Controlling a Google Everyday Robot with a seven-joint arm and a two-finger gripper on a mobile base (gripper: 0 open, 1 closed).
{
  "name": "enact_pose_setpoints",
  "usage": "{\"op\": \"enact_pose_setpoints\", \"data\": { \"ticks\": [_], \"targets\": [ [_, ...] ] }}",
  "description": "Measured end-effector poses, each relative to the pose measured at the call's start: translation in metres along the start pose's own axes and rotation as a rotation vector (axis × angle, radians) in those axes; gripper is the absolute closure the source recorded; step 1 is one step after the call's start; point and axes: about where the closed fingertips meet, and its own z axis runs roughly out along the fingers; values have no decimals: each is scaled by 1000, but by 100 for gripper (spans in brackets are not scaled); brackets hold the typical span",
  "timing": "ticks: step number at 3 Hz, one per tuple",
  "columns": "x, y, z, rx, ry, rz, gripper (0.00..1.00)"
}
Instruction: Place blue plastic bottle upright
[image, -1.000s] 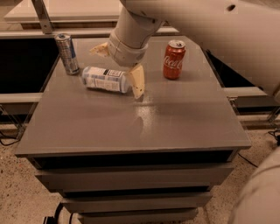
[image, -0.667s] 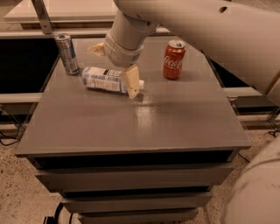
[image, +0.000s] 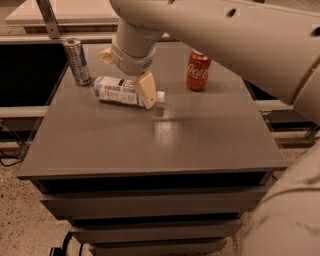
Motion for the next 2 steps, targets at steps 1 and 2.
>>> {"op": "enact_pose_setpoints", "data": {
  "ticks": [1, 2],
  "targets": [
    [-7, -13, 0, 76, -69, -42, 0],
    [-7, -13, -1, 76, -68, -94, 0]
  ]
}}
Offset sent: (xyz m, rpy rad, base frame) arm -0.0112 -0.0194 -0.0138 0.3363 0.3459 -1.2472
